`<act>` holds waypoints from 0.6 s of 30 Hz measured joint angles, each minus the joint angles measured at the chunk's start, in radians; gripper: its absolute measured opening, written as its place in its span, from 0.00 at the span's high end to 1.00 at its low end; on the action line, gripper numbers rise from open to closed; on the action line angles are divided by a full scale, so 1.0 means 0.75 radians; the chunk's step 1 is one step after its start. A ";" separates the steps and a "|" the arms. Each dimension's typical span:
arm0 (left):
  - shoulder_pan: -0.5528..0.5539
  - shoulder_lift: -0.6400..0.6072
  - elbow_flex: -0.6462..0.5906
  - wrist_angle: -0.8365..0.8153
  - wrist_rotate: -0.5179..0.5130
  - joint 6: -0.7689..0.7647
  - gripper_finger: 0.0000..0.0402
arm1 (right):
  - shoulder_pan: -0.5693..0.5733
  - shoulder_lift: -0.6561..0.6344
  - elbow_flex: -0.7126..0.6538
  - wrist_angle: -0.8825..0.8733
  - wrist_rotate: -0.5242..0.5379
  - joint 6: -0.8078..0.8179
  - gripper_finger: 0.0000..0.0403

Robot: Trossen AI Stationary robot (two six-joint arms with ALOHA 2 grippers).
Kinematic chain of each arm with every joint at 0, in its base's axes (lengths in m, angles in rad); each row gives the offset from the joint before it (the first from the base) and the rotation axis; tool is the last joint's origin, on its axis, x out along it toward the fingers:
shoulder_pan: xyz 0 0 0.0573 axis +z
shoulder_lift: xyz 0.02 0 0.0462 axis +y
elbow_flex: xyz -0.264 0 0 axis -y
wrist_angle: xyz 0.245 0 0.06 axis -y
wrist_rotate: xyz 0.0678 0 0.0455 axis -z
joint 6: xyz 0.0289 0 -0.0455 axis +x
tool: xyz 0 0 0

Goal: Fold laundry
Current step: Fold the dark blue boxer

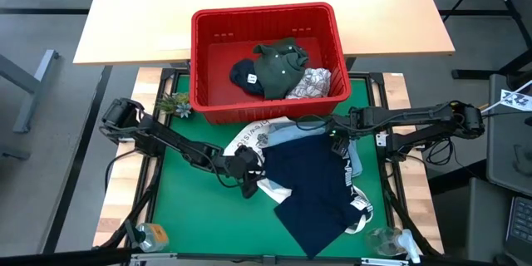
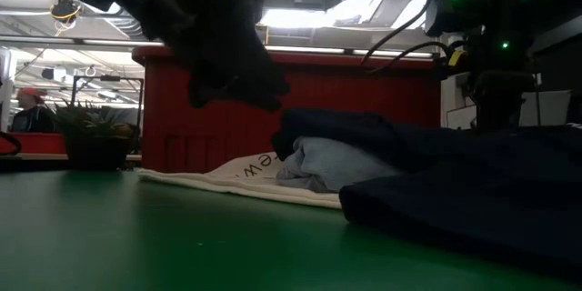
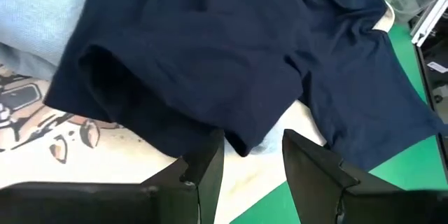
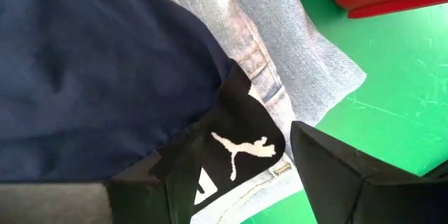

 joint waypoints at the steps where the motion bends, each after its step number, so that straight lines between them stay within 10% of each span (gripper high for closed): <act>1: 0.000 0.000 0.000 -0.003 0.000 -0.002 0.65 | 0.000 0.000 0.000 0.001 0.000 0.000 0.46; 18: 0.001 0.100 -0.002 0.126 0.005 -0.005 0.65 | 0.000 0.000 0.000 0.001 -0.007 0.000 0.46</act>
